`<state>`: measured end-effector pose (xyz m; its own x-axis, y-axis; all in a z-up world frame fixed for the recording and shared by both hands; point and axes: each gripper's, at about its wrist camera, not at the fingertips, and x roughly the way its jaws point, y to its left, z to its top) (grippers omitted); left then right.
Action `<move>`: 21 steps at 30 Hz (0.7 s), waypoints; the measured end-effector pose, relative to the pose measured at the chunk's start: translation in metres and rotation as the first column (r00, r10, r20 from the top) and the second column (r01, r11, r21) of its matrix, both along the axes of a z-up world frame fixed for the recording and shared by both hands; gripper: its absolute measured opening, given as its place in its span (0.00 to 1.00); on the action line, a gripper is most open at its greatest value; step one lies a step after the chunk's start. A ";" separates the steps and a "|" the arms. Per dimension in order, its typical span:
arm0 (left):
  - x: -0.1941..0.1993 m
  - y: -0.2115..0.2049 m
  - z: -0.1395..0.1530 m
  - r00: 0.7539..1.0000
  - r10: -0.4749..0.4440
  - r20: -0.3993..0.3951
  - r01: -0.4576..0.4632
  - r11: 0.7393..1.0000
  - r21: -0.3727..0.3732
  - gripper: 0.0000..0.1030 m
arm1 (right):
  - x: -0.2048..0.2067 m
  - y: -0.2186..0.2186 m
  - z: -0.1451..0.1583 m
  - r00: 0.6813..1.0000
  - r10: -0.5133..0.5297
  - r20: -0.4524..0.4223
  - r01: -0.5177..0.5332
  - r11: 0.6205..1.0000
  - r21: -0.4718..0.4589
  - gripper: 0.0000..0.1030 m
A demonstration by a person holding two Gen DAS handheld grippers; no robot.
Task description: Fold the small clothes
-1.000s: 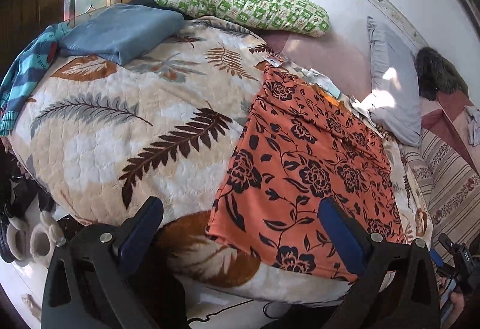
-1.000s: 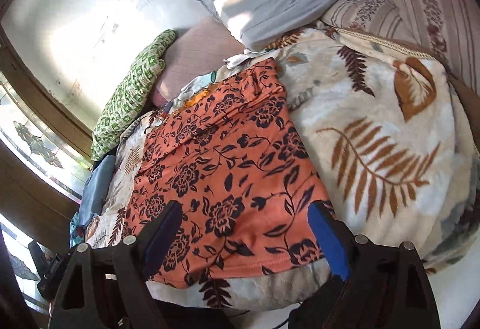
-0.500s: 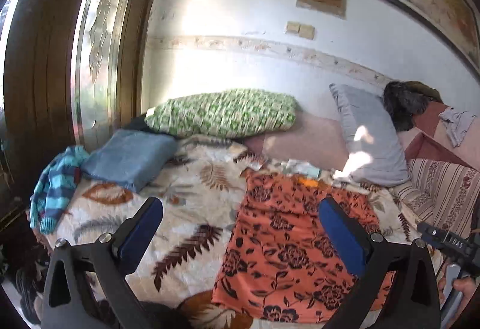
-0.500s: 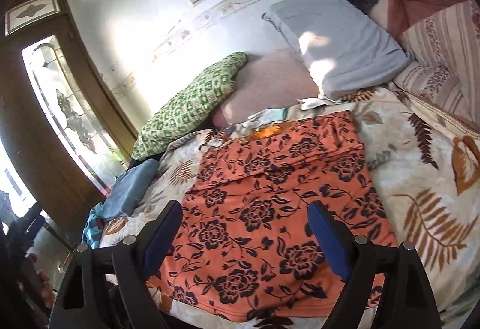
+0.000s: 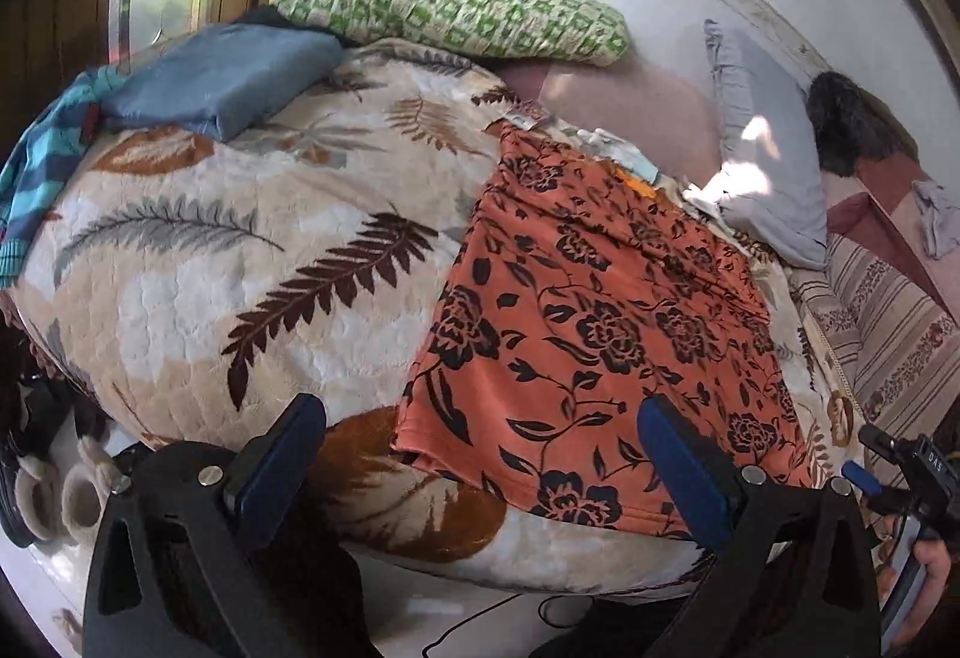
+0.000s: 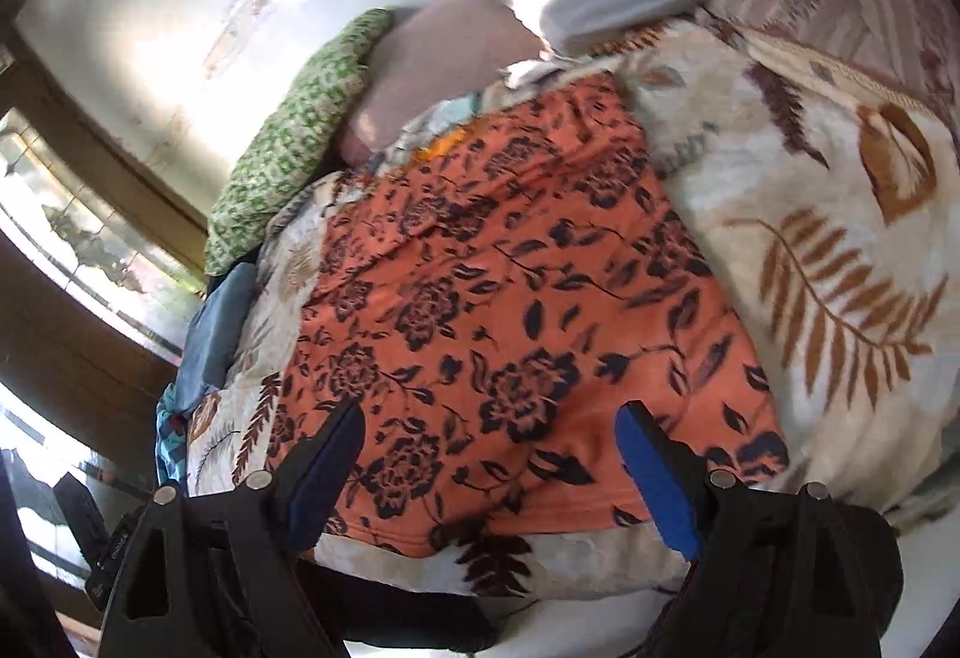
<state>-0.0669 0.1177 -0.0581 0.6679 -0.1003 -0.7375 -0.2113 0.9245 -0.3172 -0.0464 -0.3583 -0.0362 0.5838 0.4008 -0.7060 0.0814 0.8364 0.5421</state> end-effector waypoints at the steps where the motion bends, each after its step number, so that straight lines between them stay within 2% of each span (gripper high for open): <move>1: 0.007 0.003 -0.006 1.000 0.002 -0.017 -0.002 1.000 0.004 1.00 | 0.002 -0.015 -0.010 0.999 -0.032 -0.044 0.033 0.999 0.017 0.85; 3: 0.020 0.009 -0.018 0.999 0.014 -0.047 -0.014 1.000 0.011 1.00 | 0.007 -0.041 -0.025 0.991 -0.064 -0.116 0.067 0.997 0.027 0.85; 6: 0.034 0.012 -0.033 0.996 0.004 -0.094 -0.006 1.000 -0.023 1.00 | 0.015 -0.070 -0.038 0.979 -0.093 -0.182 0.096 0.995 0.005 0.85; 8: 0.039 0.011 -0.040 0.994 -0.003 -0.109 0.000 1.000 -0.028 1.00 | 0.020 -0.082 -0.047 0.975 -0.098 -0.201 0.106 0.994 0.032 0.85; 10: 0.042 0.009 -0.047 0.992 -0.019 -0.126 0.015 0.999 -0.035 1.00 | 0.027 -0.087 -0.056 0.974 -0.053 -0.221 0.071 0.995 0.073 0.85; 13: 0.043 0.007 -0.054 0.989 -0.045 -0.143 0.039 0.998 -0.048 1.00 | 0.032 -0.091 -0.068 0.961 -0.055 -0.270 0.065 0.998 0.025 0.85; 16: 0.048 0.006 -0.061 0.984 -0.050 -0.172 0.041 0.997 -0.060 0.99 | 0.032 -0.093 -0.083 0.948 -0.036 -0.316 0.060 0.996 0.066 0.85; 19: 0.044 0.008 -0.059 0.986 -0.041 -0.160 0.027 0.995 -0.093 0.89 | 0.026 -0.084 -0.080 0.961 0.032 -0.273 0.011 0.988 0.151 0.85; 21: 0.040 0.011 -0.053 0.992 -0.039 -0.122 0.024 0.992 -0.120 0.89 | 0.018 -0.079 -0.070 0.975 0.066 -0.213 -0.023 0.980 0.196 0.85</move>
